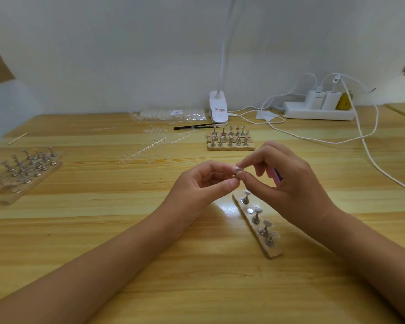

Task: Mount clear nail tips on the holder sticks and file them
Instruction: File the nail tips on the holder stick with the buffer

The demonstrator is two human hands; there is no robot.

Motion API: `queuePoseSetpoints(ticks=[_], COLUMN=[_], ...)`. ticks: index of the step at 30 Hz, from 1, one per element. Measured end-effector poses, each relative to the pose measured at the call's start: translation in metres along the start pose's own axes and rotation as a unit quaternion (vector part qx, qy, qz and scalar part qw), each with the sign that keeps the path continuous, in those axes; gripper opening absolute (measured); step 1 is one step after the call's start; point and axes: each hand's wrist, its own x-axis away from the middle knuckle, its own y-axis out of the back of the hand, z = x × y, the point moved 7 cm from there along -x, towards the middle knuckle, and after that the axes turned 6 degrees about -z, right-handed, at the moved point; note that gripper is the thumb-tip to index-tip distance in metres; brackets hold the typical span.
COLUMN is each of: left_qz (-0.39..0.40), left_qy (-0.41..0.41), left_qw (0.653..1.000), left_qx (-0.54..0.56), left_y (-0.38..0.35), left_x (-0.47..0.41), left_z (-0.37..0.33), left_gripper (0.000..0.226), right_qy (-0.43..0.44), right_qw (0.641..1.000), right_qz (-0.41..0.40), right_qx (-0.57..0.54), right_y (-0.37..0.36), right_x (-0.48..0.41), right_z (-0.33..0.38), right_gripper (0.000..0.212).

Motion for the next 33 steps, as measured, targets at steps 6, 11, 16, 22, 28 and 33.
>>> queuePoseSetpoints(ticks=[6,11,16,22,28,33], left_qz=[-0.005,-0.005,-0.016,-0.040,-0.045,-0.040], left_qy=[-0.031,-0.053,-0.070,-0.079,-0.077,-0.082], left_qw=[0.999,0.999,0.997,0.987,0.992,0.994], left_qx=[-0.020,-0.011,-0.035,-0.131,-0.092,-0.063], left_y=[-0.002,-0.003,0.000,0.002,0.003,0.002], left_x=[0.002,0.003,0.005,0.007,0.005,0.004], left_z=[-0.003,-0.008,-0.010,-0.003,-0.005,-0.005], left_gripper=[0.016,0.013,0.007,0.015,0.013,0.008], right_qy=[-0.001,-0.057,-0.063,0.017,-0.047,-0.065], right_qw=[0.999,0.990,0.988,0.999,0.993,0.989], right_qz=[0.014,0.015,0.014,-0.013,-0.022,0.003], right_qx=[-0.029,-0.131,-0.139,-0.043,-0.104,-0.132], right_y=[-0.002,-0.003,-0.004,0.004,0.010,0.000], right_x=[0.000,0.000,0.002,0.001,-0.002,0.001], right_z=[0.002,-0.002,-0.005,0.007,-0.003,-0.005], right_gripper=[0.017,0.019,0.013,0.013,0.012,0.014])
